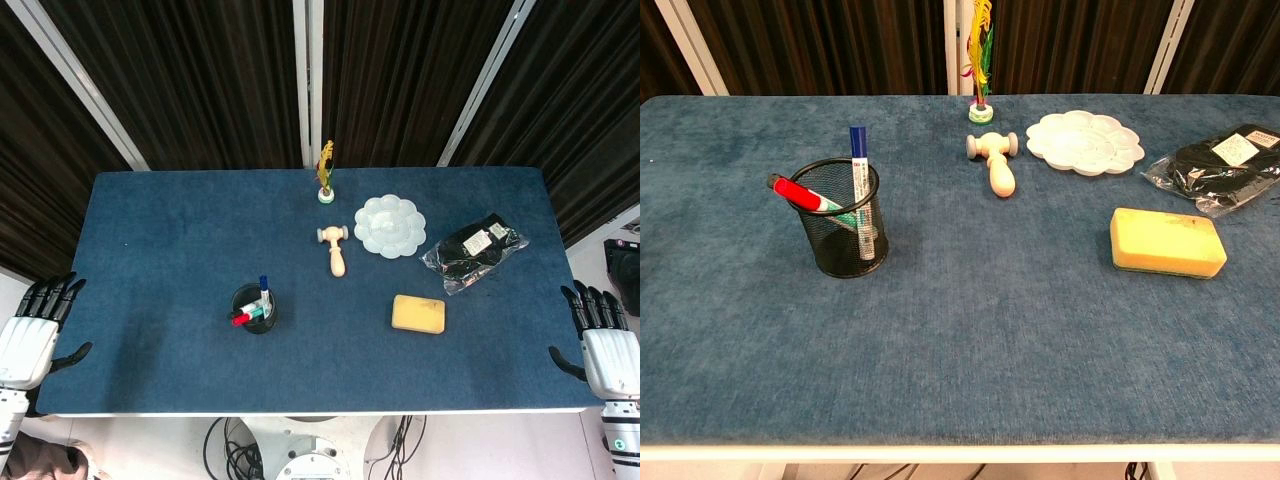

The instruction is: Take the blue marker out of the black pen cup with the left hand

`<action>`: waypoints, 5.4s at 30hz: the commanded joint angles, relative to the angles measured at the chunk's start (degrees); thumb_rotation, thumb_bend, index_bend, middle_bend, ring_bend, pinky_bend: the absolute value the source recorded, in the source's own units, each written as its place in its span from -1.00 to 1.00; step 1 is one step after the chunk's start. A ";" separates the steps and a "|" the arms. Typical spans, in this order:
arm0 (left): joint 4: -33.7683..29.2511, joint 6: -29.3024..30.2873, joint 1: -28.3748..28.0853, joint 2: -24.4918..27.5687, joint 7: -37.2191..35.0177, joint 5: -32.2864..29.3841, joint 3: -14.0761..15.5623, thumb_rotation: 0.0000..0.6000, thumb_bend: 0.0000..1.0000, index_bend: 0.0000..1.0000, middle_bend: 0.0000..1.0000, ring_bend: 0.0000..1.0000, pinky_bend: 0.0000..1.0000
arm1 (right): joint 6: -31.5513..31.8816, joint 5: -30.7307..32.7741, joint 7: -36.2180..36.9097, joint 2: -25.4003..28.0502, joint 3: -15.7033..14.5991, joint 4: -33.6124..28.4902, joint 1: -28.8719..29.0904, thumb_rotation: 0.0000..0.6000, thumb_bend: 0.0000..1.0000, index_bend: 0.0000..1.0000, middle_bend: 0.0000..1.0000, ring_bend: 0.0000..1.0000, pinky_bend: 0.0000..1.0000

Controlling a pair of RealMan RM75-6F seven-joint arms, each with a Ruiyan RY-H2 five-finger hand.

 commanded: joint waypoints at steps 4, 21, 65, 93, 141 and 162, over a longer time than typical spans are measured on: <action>-0.67 -1.10 -0.22 -0.32 0.96 0.01 -0.92 1.00 -0.62 -0.93 -1.00 -1.00 -0.86 | -0.37 0.15 0.27 -0.01 0.10 0.14 0.16 1.00 -0.70 -1.00 -1.00 -1.00 -1.00; -19.68 -33.35 -23.88 10.30 2.12 -8.84 -12.95 1.00 -0.62 -0.79 -0.89 -1.00 -0.65 | -1.61 0.48 -6.13 3.75 2.82 -6.47 3.07 1.00 -0.69 -1.00 -1.00 -1.00 -1.00; -6.98 -70.85 -63.86 0.57 5.34 -54.92 -3.24 1.00 -0.37 -0.22 -0.44 -0.85 -0.66 | -3.62 3.06 -8.69 5.05 2.61 -9.29 4.31 1.00 -0.69 -1.00 -1.00 -1.00 -1.00; -7.32 -69.05 -69.28 -0.23 0.33 -55.19 0.71 1.00 -0.27 -0.04 -0.41 -0.83 -0.67 | -4.47 4.19 -9.27 5.30 2.36 -9.85 4.59 1.00 -0.65 -1.00 -1.00 -1.00 -1.00; -25.48 -39.19 -60.78 18.86 22.99 -53.58 -1.21 1.00 -0.14 0.44 -0.21 -0.77 -0.68 | -3.16 4.10 -10.42 5.71 2.65 -11.23 4.45 1.00 -0.65 -1.00 -1.00 -1.00 -1.00; -3.79 -30.43 -57.70 -11.23 54.58 -61.65 6.18 1.00 -0.16 0.47 -0.25 -0.77 -0.75 | -4.72 5.51 -9.74 4.96 2.37 -9.86 4.62 1.00 -0.65 -1.00 -1.00 -1.00 -1.00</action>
